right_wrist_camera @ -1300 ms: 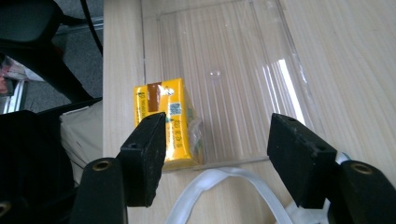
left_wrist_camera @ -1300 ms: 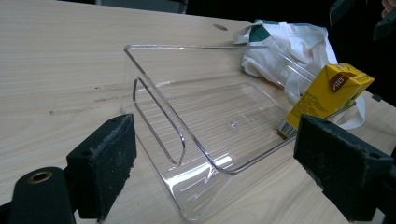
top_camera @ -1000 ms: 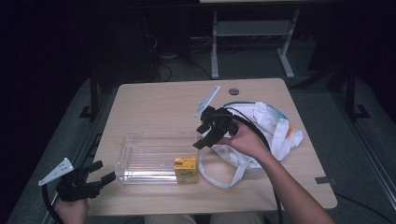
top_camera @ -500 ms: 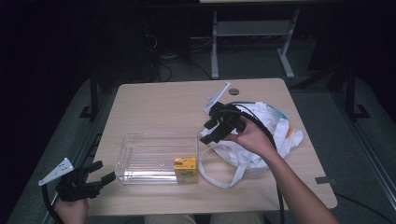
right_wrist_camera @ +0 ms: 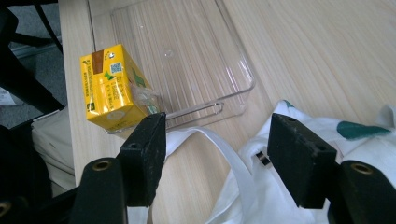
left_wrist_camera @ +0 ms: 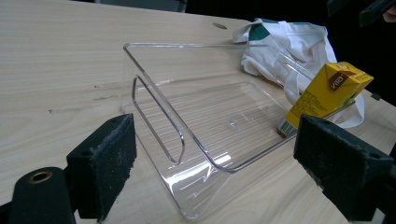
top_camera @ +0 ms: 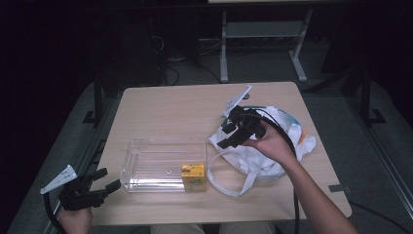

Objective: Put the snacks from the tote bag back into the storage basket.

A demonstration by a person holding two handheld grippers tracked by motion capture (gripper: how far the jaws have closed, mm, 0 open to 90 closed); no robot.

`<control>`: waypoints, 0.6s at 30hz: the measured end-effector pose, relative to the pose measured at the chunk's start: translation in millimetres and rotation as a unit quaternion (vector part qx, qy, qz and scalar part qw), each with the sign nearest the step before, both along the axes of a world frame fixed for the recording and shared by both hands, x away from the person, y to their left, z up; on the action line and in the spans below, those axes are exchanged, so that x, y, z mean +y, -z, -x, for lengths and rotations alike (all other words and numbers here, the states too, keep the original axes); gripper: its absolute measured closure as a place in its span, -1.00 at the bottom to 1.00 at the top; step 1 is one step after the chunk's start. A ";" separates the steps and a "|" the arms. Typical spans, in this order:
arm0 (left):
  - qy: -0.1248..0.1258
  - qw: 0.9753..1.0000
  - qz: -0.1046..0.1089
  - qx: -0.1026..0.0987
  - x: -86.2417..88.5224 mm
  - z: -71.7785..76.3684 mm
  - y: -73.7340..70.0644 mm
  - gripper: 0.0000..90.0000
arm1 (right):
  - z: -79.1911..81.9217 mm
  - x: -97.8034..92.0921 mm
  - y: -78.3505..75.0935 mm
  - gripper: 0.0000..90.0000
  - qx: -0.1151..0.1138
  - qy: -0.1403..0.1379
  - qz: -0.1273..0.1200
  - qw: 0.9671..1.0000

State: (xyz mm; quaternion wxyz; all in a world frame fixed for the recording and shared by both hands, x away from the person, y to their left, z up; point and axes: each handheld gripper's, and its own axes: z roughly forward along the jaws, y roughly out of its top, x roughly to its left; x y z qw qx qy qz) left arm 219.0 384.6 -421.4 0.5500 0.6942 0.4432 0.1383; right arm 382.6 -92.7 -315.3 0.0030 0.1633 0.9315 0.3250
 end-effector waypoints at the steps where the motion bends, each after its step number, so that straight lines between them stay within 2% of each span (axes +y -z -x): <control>1: 0.000 1.000 0.000 0.000 -0.1 0.1 -0.1 -0.72 | -0.3 -1.5 0.4 -0.18 -0.001 0.000 0.000 1.000; 13: -0.001 1.000 -0.001 0.001 -0.1 0.4 -0.1 -0.72 | -0.6 -19.7 7.4 -0.18 0.005 0.027 0.001 1.000; 18: 0.001 1.000 -0.002 0.001 -0.2 -0.1 0.3 -0.72 | 2.4 -28.8 8.0 -0.18 -0.001 0.032 0.002 0.999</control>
